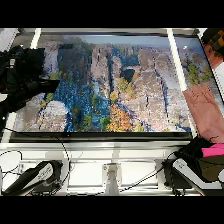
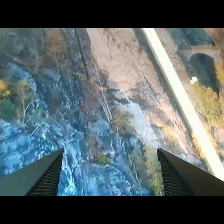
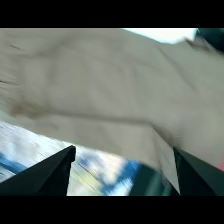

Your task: Fold the clothes and pants, and hang the long-sleeved shirts on hangers.

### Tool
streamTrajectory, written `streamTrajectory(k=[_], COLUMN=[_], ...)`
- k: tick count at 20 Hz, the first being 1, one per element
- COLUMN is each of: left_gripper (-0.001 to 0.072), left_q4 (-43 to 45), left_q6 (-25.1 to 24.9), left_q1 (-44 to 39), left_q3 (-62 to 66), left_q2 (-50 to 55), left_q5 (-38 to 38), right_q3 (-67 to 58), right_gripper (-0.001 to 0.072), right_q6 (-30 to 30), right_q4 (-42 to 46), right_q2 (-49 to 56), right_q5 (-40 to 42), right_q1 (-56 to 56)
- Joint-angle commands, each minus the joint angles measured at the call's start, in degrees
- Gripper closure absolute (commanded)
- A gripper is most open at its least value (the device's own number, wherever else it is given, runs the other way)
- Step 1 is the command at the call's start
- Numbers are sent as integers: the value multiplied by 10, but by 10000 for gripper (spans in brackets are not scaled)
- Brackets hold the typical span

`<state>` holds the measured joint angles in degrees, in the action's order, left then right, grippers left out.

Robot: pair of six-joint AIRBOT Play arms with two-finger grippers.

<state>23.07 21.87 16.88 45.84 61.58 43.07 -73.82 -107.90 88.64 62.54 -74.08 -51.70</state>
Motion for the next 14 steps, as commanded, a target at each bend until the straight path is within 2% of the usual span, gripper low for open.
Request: streamTrajectory(k=[1,3,6,7,14], left_gripper=[48,48,48,48,48], left_q4=[0,0,0,0,0], left_q6=[0,0,0,0,0], left_q1=[0,0,0,0,0], left_q3=[0,0,0,0,0], left_q2=[0,0,0,0,0], left_q5=[0,0,0,0,0], right_q3=[-52,-96,-155,-170,-195], right_gripper=[164,367,608,640,640], right_q6=[57,82,110,112,112], right_q4=[-75,-105,-133,-138,-140], right_q2=[0,0,0,0,1], right_q5=[59,78,91,96,114], right_q1=[2,19,62,78,201])
